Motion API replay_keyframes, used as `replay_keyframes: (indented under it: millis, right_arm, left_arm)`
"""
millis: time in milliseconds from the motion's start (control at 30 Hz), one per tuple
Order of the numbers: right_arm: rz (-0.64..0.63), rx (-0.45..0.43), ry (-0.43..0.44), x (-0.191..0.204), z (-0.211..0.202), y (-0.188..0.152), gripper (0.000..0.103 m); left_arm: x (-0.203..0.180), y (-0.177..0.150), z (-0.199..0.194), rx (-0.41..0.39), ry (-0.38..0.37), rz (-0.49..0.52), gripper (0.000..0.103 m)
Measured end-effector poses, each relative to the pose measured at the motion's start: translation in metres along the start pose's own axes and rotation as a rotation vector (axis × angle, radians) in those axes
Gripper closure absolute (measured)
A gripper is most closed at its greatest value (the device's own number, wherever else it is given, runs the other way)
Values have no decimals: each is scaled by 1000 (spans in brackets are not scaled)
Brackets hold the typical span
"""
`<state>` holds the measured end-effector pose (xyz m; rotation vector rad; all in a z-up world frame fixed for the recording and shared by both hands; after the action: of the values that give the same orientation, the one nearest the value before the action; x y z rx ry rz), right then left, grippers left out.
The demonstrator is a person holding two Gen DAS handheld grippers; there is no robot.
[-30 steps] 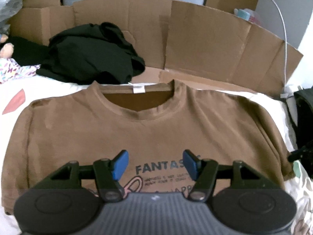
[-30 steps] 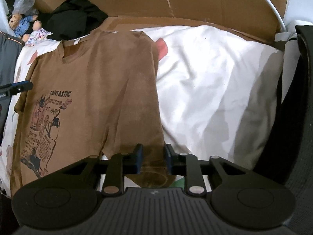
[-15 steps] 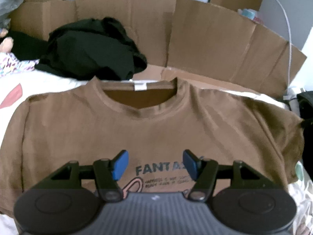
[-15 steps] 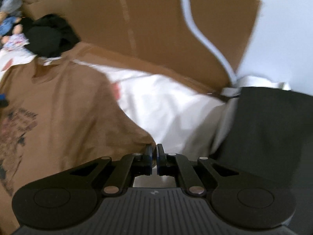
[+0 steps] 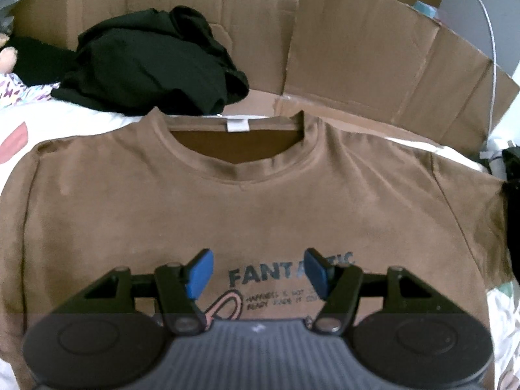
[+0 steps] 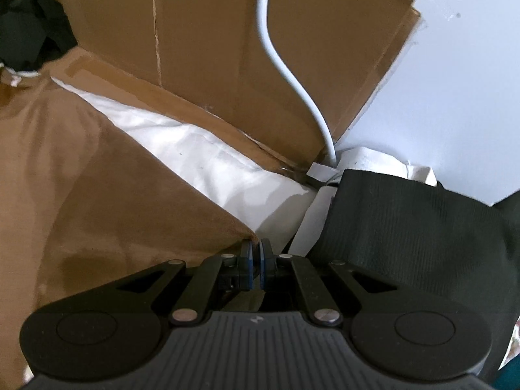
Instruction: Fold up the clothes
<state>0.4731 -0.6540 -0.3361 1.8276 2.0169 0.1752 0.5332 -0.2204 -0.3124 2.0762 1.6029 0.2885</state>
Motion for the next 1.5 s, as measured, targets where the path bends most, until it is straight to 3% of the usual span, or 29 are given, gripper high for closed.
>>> replay_keyframes:
  millis: [167,300,367,433,667,867,967,1067,1133,1267,1500]
  right_arm:
    - [-66,-46,-76,3,3,8,99]
    - [-89,1,-102,8,5,7,97]
    - [-51,5,-96,5,-1,8,86]
    - [-7,-16,-71,2,-13,9,78]
    - [28,-49,114,25,-43,-19,77]
    - [-20,18,249,64,-44,-63,77]
    - [-22,26,266,72,-42,-72,77]
    - [-3,64,282,80,-37,-82,77]
    - [33,90,316,85,-35,-88,79]
    - [40,107,289,79,-29,-93,101]
    - [-21,131,248,79,-33,-107,103]
  left_arm:
    - [5,0,-6,-5,8,-4,38]
    - [8,2,-14,-11,16,-5,38]
    - [9,4,-19,-15,19,-1,38]
    - [12,5,-25,-20,31,6,38]
    - [16,6,-39,-11,71,47,37]
    - [16,12,-62,-43,98,48,36]
    - [18,15,-72,-83,158,97,36]
    - [25,17,-79,-87,173,109,37]
    - [39,24,-89,-96,198,102,37]
    - [83,45,-114,-137,291,66,37]
    - [165,50,-150,-164,389,-70,37]
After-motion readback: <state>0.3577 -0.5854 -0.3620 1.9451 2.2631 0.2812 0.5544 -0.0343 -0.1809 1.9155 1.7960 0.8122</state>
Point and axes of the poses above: each gripper's, at about its wrist camera, not at the fingertips, and z roughly the way its jaws point, x to its left, y to its top, the point moved 10 cm from there along z, roughly the way its jaws point, and after that the axes turned 2 degrees about -z, right-handed, at the moved point
